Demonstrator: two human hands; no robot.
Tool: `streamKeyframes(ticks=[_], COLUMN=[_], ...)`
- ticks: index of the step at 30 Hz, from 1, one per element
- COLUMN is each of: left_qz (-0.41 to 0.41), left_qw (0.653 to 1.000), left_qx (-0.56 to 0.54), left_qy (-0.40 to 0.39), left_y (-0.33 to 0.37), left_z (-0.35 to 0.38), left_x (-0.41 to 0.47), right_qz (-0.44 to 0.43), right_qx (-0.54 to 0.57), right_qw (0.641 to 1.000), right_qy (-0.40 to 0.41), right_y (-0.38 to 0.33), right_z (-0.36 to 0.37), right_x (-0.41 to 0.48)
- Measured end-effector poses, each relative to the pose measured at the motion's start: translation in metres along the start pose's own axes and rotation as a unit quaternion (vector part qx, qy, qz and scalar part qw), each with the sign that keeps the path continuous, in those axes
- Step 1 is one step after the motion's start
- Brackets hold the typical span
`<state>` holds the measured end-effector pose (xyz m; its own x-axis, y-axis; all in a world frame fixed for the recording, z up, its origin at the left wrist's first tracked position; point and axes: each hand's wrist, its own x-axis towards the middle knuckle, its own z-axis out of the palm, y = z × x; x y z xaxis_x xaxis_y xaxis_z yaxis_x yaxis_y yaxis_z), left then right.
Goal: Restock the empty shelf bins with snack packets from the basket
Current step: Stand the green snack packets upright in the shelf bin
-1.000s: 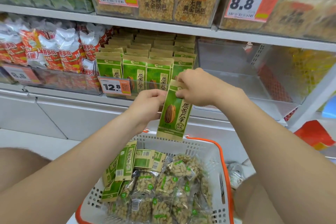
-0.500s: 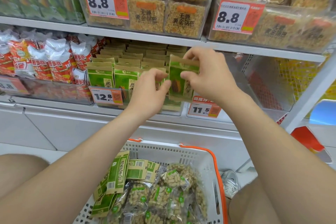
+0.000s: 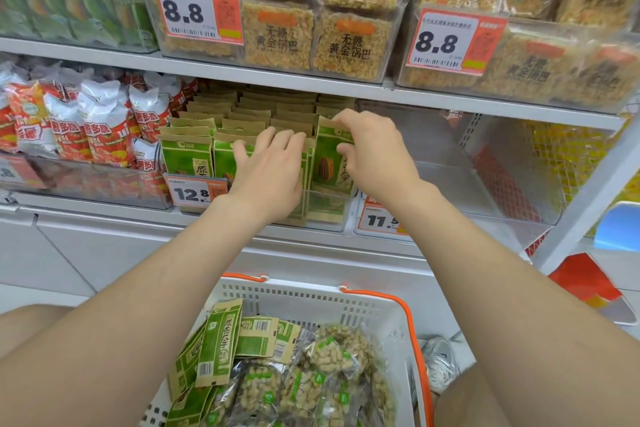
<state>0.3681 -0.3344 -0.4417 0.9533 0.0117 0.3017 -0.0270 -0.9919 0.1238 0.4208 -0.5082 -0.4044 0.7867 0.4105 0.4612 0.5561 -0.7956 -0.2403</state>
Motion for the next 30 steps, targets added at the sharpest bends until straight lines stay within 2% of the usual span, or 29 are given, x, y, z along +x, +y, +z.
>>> streamKeyframes(ticks=[3, 6, 10, 12, 16, 18, 21, 26, 30], left_qz=[0.022, 0.033, 0.035, 0.032, 0.028, 0.028, 0.028, 0.037, 0.043], left_qw=[0.999, 0.999, 0.999, 0.998, 0.998, 0.999, 0.999, 0.999, 0.999], left_qx=[0.031, 0.038, 0.038, 0.041, 0.046, 0.040, 0.028, 0.012, 0.002], left_qy=[0.002, 0.005, 0.017, 0.024, 0.022, 0.022, 0.028, 0.023, 0.013], left_y=[-0.004, -0.007, -0.009, -0.011, -0.012, -0.012, -0.013, -0.012, -0.013], left_z=[-0.001, -0.001, 0.000, 0.000, 0.000, -0.001, -0.002, -0.001, 0.000], left_x=[0.003, 0.006, 0.009, 0.009, 0.010, 0.010, 0.009, 0.009, 0.009], right_qz=[0.016, 0.014, 0.002, -0.003, -0.002, -0.021, -0.040, 0.005, 0.010], right_qx=[-0.005, -0.071, -0.136, -0.157, -0.223, -0.234, -0.206, -0.122, -0.136], right_qw=[0.997, 0.986, 0.971, 0.971, 0.972, 0.971, 0.974, 0.989, 0.987], right_qy=[-0.080, -0.153, -0.197, -0.181, -0.075, -0.048, -0.080, -0.081, -0.082], right_y=[0.005, 0.007, 0.004, 0.004, 0.001, -0.001, -0.001, 0.006, 0.005], right_z=[0.009, 0.015, 0.023, 0.027, 0.033, 0.038, 0.043, 0.045, 0.039], right_x=[0.011, 0.020, 0.025, 0.027, 0.030, 0.031, 0.032, 0.035, 0.030])
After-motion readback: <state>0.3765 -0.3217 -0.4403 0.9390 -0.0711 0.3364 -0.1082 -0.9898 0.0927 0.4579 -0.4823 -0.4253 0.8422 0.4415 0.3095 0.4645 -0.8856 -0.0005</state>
